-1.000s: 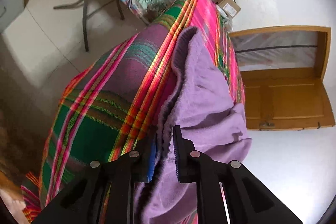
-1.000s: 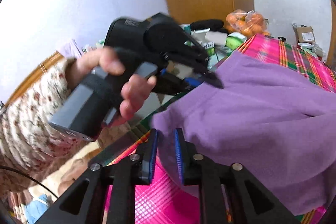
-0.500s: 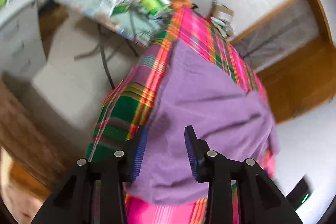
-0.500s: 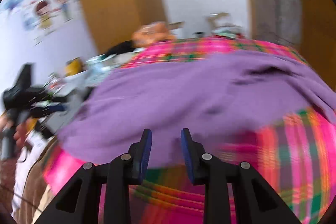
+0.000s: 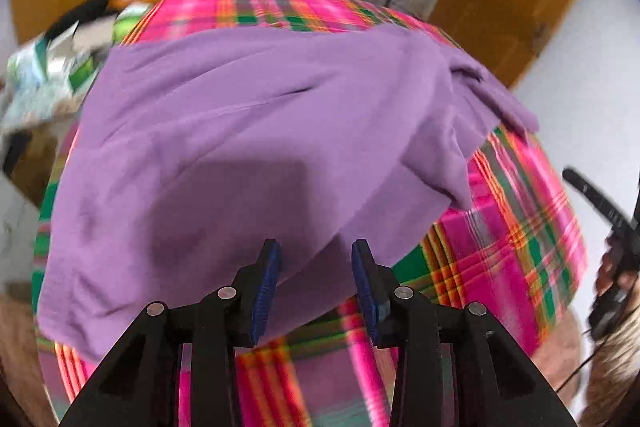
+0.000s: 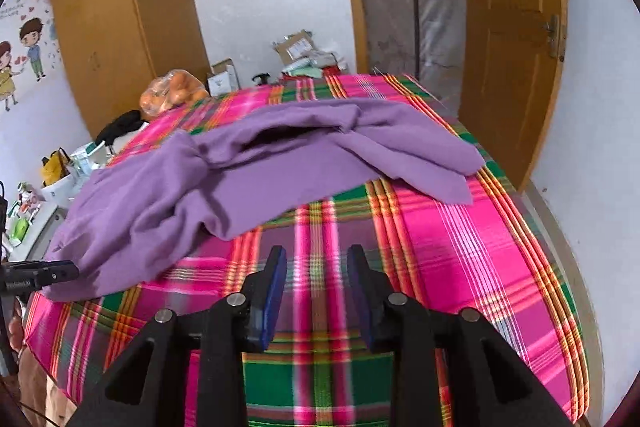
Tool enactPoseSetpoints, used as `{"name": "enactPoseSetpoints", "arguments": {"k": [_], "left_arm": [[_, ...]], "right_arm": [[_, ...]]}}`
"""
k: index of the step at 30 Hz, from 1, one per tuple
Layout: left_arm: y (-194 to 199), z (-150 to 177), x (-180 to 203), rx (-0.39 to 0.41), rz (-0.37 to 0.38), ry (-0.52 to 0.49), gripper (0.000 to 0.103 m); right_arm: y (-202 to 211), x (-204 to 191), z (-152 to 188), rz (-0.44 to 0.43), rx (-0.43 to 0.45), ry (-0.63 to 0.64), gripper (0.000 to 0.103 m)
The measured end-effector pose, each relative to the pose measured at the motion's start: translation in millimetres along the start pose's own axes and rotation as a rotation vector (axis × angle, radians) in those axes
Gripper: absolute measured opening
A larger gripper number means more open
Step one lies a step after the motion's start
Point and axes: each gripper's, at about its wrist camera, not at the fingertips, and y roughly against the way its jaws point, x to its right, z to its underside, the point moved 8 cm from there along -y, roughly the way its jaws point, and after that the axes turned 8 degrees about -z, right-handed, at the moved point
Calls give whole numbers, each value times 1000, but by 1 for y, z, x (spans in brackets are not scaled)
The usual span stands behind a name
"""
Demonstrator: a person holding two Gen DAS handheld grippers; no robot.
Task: Fold clothes
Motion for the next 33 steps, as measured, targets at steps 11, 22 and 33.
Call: {"name": "enactPoseSetpoints", "arguments": {"k": [11, 22, 33], "left_arm": [[-10, 6, 30, 20, -127, -125, 38], [-27, 7, 38, -5, -189, -175, 39], [-28, 8, 50, -16, -122, -201, 46]], "right_arm": [[-60, -11, 10, -92, -95, -13, 32], [-107, -5, -17, -152, -121, -90, 43], [-137, -10, -31, -140, -133, -69, 53]]}}
